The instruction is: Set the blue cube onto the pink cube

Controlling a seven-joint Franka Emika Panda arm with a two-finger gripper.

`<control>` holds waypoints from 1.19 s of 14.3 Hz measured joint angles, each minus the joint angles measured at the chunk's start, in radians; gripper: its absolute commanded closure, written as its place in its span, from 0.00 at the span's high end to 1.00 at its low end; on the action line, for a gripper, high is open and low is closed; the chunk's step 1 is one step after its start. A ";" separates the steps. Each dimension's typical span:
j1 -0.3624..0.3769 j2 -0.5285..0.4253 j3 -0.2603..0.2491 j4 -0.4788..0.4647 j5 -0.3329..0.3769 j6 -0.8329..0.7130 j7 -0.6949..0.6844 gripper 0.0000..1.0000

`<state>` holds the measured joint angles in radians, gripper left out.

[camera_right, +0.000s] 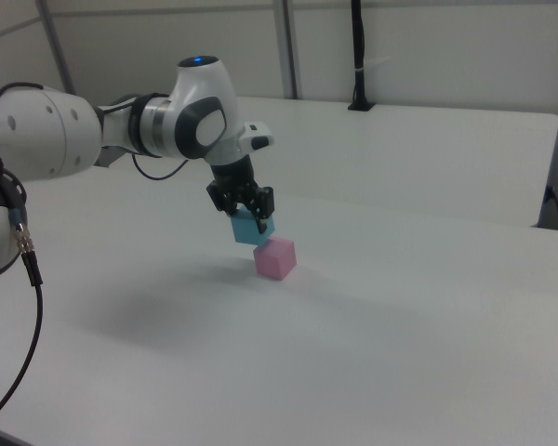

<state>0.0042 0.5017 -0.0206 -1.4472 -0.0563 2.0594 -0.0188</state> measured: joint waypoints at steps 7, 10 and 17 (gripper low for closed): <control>-0.039 0.028 -0.006 0.000 -0.001 0.044 -0.002 1.00; -0.041 0.033 -0.006 0.002 -0.001 0.069 -0.002 1.00; -0.041 0.017 -0.006 0.014 -0.001 0.072 0.006 1.00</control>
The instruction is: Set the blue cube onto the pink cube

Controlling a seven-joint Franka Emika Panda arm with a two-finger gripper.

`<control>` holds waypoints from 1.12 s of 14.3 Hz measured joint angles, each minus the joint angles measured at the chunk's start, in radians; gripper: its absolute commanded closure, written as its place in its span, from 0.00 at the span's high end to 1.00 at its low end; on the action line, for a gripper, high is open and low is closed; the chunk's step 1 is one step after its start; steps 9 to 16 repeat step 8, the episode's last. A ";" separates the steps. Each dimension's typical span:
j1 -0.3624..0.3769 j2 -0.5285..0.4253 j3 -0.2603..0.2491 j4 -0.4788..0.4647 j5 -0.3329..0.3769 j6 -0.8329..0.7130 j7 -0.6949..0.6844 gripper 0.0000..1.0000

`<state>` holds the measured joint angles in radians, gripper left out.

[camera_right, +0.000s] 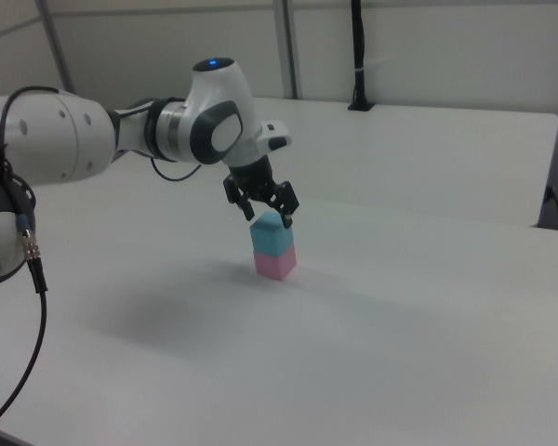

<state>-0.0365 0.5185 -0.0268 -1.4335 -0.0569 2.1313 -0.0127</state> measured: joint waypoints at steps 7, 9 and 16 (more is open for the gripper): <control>0.074 -0.244 0.006 0.004 0.001 -0.328 0.141 1.00; 0.086 -0.275 0.006 0.002 0.001 -0.380 0.144 1.00; 0.086 -0.275 0.006 0.002 0.001 -0.380 0.144 1.00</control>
